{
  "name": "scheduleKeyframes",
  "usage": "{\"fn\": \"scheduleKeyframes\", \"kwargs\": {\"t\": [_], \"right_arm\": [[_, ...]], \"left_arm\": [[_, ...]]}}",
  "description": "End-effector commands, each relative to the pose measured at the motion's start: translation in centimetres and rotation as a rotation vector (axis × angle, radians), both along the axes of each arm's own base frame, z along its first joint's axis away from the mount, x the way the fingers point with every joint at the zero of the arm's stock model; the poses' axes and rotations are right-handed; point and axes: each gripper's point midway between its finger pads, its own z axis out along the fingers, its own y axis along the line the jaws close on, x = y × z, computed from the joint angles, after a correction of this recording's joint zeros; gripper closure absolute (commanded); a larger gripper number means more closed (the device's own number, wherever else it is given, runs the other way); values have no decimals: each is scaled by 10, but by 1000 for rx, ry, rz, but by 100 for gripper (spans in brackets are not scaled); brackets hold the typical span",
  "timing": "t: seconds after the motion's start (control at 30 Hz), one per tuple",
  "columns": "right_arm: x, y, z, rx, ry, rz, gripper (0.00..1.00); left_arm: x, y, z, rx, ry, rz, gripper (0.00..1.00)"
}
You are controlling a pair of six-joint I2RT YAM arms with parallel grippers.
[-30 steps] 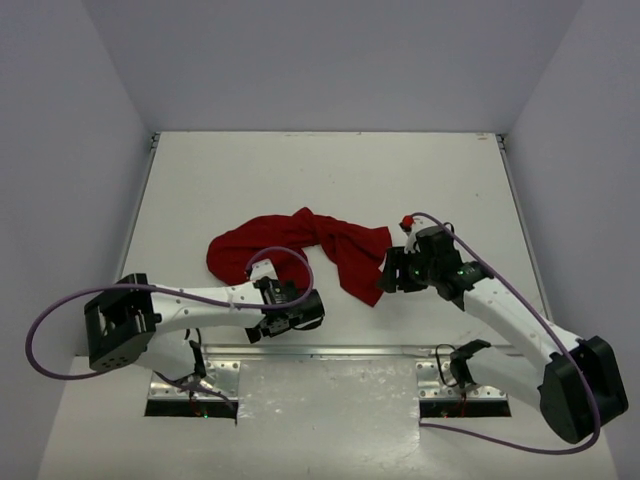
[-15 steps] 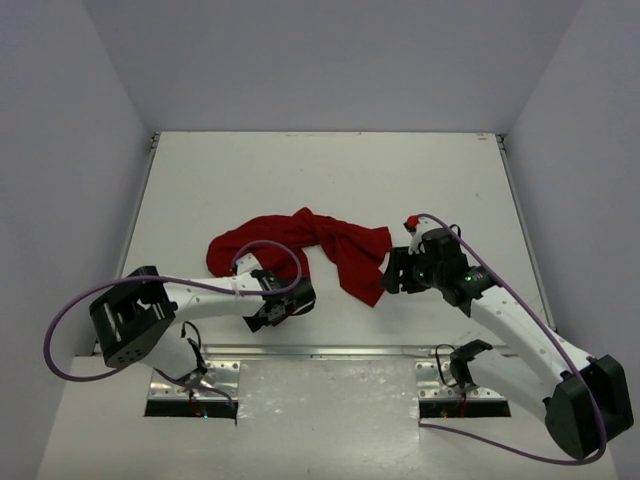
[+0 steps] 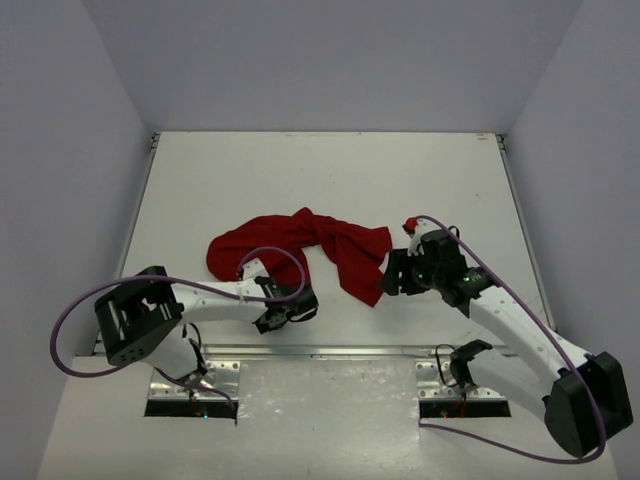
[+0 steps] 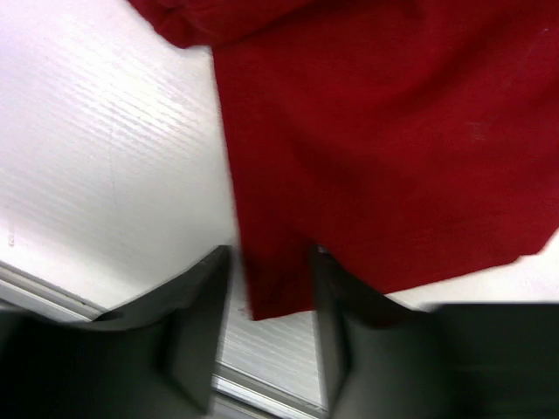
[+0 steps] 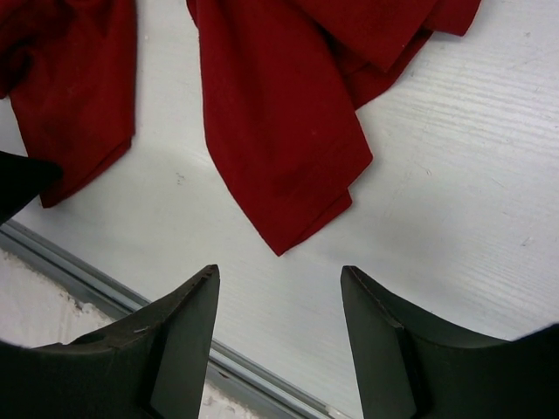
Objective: Fold and stack the t-shirts
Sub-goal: Flatten out the tshirt
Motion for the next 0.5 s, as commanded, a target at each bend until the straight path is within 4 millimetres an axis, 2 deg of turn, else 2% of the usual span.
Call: {"fn": "scheduleKeyframes", "kwargs": {"t": [0.0, 0.03, 0.07, 0.1, 0.13, 0.27, 0.33, 0.37, 0.47], "right_arm": [[-1, 4, -6, 14, 11, 11, 41], [-1, 5, -7, 17, 10, 15, 41], [-3, 5, -9, 18, 18, 19, 41], [-3, 5, -9, 15, 19, 20, 41], [-2, 4, -10, 13, 19, 20, 41], [-3, 8, -14, -19, 40, 42, 37], [-2, 3, -29, -102, 77, -5, 37], [-5, 10, -32, -122, 81, 10, 37], [-5, 12, -50, -194, 93, -51, 39]], "left_arm": [[-10, -3, -14, -21, 37, 9, 66], [-12, -3, -17, -24, 42, 4, 72], [-11, -7, -19, -41, 40, -6, 89], [-12, -7, -20, -48, 41, -10, 96], [-14, -4, -23, -46, 47, -13, 99], [-11, 13, -13, -15, -5, 18, 100], [-7, 24, 1, 18, -50, 27, 100], [-5, 29, 6, 27, -61, 39, 100], [0, 38, 18, 23, -94, 50, 100]]}}
